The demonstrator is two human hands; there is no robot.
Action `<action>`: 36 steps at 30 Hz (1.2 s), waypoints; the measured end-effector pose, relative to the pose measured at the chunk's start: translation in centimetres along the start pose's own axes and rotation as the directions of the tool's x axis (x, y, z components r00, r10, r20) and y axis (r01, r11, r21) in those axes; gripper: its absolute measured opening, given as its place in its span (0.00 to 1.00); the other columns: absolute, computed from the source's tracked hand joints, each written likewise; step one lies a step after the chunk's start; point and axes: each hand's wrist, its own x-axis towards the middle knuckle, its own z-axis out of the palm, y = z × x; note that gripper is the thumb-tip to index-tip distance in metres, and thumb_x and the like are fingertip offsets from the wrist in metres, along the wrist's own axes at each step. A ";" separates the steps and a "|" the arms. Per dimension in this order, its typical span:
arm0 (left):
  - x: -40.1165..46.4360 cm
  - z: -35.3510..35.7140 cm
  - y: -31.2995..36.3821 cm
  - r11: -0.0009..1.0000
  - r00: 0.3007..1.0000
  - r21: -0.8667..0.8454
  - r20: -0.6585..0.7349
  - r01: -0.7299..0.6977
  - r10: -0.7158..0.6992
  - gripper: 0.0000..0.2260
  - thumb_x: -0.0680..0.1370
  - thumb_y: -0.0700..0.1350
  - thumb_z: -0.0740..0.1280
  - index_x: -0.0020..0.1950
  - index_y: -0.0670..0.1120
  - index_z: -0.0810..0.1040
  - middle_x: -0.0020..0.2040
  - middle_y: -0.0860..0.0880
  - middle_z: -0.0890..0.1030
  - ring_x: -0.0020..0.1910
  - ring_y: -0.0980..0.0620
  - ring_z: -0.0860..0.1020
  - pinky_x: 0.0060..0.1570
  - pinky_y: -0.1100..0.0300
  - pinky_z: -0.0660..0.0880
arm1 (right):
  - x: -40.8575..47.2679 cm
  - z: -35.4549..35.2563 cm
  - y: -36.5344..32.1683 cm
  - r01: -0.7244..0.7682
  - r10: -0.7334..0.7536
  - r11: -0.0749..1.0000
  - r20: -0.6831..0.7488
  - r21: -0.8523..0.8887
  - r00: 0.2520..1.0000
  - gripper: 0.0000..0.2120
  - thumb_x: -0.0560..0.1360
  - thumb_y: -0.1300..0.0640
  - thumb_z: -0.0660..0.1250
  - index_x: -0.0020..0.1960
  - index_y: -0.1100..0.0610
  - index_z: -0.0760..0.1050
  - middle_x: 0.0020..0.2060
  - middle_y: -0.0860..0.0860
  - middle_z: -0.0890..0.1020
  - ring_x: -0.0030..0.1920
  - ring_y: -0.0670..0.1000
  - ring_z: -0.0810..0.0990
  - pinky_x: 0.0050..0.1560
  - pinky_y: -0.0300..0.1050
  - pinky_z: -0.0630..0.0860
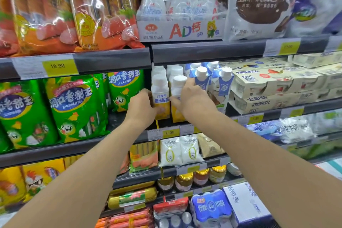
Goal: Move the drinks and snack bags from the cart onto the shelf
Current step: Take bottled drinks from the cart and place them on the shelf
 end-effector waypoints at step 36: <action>-3.3 -3.0 -2.8 0.823 0.916 0.526 0.400 -0.214 -0.018 0.29 0.79 0.61 0.62 0.70 0.40 0.68 0.64 0.39 0.73 0.62 0.38 0.72 0.60 0.46 0.74 | -7.2 0.8 4.8 0.163 -0.098 0.958 0.265 -0.238 0.959 0.22 0.80 0.39 0.56 0.60 0.55 0.73 0.54 0.54 0.78 0.53 0.55 0.77 0.49 0.51 0.77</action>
